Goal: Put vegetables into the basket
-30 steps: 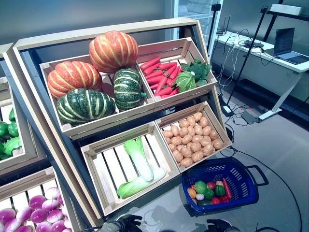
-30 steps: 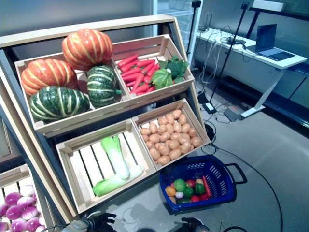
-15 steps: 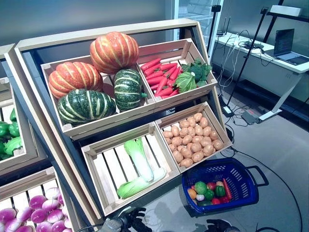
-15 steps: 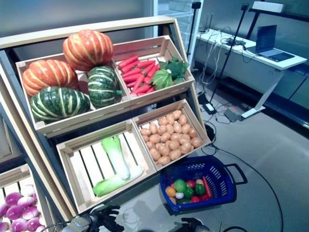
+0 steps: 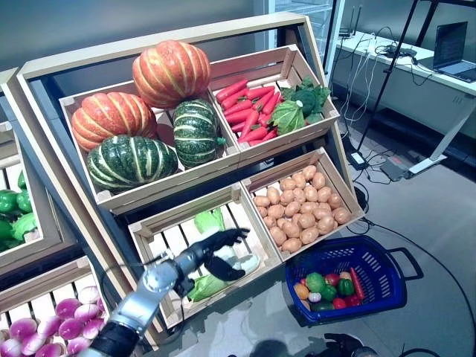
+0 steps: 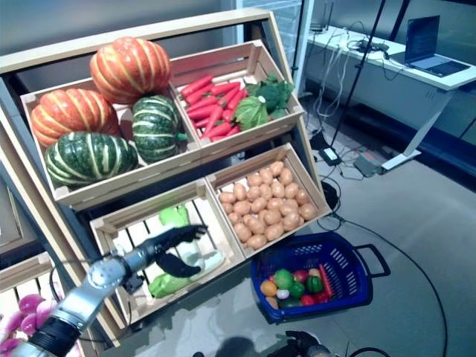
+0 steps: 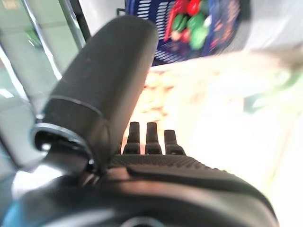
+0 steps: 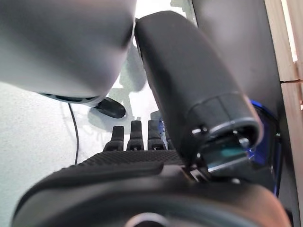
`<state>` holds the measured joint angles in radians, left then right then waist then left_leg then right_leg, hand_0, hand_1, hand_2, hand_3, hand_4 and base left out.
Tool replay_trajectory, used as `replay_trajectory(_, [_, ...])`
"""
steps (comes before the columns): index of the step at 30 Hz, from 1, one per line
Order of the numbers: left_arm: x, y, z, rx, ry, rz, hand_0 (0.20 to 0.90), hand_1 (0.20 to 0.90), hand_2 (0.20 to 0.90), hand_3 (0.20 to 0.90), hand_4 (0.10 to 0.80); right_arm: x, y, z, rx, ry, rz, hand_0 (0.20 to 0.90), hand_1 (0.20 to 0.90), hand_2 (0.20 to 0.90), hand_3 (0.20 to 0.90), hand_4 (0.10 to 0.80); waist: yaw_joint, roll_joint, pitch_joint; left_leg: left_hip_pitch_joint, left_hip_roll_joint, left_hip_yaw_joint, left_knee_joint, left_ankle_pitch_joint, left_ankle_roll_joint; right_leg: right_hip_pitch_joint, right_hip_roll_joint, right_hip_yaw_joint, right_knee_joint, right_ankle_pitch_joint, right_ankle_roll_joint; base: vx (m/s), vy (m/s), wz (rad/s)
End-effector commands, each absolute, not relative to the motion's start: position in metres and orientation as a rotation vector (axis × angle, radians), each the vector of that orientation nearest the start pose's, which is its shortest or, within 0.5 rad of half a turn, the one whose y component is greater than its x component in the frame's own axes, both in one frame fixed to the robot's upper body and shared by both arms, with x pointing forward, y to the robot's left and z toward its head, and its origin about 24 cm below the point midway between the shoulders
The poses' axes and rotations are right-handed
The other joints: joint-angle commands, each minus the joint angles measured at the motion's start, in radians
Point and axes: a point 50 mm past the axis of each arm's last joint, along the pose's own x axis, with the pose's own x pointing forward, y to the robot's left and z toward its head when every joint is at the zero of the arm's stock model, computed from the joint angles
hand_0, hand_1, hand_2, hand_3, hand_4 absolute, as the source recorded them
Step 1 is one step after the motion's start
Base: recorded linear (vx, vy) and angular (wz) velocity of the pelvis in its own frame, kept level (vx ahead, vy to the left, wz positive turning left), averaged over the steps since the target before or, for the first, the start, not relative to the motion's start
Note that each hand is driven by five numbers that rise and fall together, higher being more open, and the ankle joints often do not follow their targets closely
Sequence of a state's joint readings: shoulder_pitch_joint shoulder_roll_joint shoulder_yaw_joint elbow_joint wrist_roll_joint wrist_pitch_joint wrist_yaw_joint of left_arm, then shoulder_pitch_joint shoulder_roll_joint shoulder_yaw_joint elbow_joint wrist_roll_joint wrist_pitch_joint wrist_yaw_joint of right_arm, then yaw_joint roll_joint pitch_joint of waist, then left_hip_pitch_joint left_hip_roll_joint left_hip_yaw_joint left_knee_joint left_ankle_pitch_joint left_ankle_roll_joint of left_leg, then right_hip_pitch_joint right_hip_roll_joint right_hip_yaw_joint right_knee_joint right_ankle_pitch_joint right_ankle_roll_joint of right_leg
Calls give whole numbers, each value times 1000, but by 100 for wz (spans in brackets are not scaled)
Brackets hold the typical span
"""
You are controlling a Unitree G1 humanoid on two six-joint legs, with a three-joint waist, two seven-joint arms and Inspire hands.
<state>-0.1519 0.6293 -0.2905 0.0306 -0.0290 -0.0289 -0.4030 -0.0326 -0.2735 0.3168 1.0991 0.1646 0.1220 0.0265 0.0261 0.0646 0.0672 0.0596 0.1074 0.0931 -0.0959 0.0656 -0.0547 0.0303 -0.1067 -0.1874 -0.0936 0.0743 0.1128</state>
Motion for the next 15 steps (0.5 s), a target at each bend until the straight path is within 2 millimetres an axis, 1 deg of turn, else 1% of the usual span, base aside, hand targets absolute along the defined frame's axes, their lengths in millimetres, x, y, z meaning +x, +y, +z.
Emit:
replay_trajectory(1, [286, 178, 166, 946, -403, -610, 900, 900, 900, 900, 800, 123, -222, -153, -271, 1179, 79, 900, 900, 900, 900, 800, 1, -54, -5, 13, 5, -33, 9, -59, -23, 62, -49, 11, 6, -33, 37, 0, 0, 0])
replay_trajectory(2, [283, 178, 181, 1092, -475, -599, 900, 900, 900, 900, 800, 122, -224, -153, -275, 1181, 77, 900, 900, 900, 900, 800, -1, -52, -8, 12, 5, -33, 9, -60, -24, 61, -49, 10, 6, -34, 38, 0, 0, 0])
replay_trajectory(3, [282, 178, 184, 1132, -484, -599, 900, 900, 900, 900, 800, 121, -224, -153, -275, 1181, 77, 900, 900, 900, 900, 800, -2, -52, -9, 12, 5, -33, 9, -60, -24, 61, -49, 10, 6, -34, 38, 0, 0, 0])
replay_trajectory(4, [281, 178, 193, 1251, -520, -586, 900, 900, 900, 900, 800, 120, -225, -153, -278, 1184, 76, 900, 900, 900, 900, 800, -4, -50, -11, 10, 5, -33, 9, -60, -25, 60, -49, 9, 6, -35, 38, 0, 0, 0])
replay_trajectory(9, [282, 183, 223, 1619, -558, -546, 900, 900, 900, 900, 800, 114, -234, -153, -289, 1195, 68, 900, 900, 900, 900, 800, -16, -40, -16, 5, 3, -26, 9, -58, -28, 56, -46, 8, 6, -37, 39, 23, 3, 3])
replay_trajectory(10, [281, 183, 225, 1720, -560, -547, 900, 900, 900, 900, 800, 112, -237, -153, -291, 1199, 66, 900, 900, 900, 900, 800, -19, -36, -16, 4, 2, -23, 9, -57, -28, 54, -46, 8, 6, -36, 40, 37, 7, 5])
replay_trajectory(13, [285, 184, 225, 1851, -531, -557, 900, 900, 900, 900, 800, 111, -239, -153, -294, 1203, 65, 900, 900, 900, 900, 800, -25, -34, -16, 3, 1, -19, 9, -57, -29, 51, -45, 9, 6, -36, 40, 22, 6, 1])
replay_trajectory(15, [287, 186, 222, 1934, -497, -584, 900, 900, 900, 900, 800, 109, -241, -153, -301, 1208, 70, 900, 900, 900, 900, 800, -32, -33, -15, 3, 0, -15, 9, -57, -29, 49, -43, 11, 6, -35, 40, 37, 14, 1])
